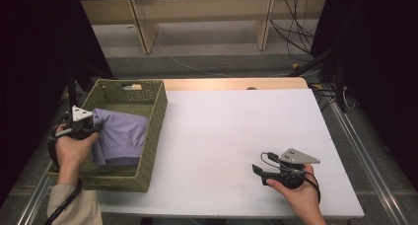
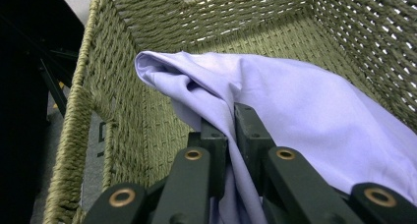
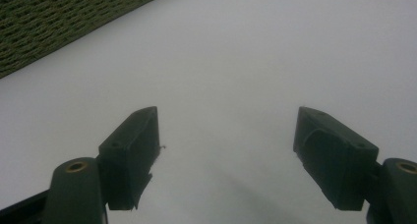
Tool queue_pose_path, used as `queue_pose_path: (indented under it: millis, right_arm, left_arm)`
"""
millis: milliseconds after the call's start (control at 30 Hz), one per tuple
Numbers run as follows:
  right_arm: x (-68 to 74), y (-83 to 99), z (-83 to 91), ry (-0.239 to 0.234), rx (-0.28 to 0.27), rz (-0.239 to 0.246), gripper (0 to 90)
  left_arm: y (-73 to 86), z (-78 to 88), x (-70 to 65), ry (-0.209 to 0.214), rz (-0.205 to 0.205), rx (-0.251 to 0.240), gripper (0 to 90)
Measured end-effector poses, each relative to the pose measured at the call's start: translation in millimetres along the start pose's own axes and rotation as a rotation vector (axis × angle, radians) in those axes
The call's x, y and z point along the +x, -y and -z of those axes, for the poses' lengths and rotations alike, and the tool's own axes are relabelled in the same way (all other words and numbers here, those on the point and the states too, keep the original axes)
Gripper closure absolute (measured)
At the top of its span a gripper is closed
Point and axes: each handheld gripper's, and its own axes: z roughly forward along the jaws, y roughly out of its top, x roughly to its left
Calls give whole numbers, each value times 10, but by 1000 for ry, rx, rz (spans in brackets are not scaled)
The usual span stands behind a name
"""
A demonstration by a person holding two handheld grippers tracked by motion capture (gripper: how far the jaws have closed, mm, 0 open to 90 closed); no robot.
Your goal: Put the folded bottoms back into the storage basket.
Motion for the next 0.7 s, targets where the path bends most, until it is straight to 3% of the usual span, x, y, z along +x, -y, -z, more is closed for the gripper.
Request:
queue_pose_path:
  millis: [700]
  right_arm:
    - [1, 2, -5, -1, 0, -1, 264]
  left_arm:
    - [39, -32, 33, -35, -15, 27, 815]
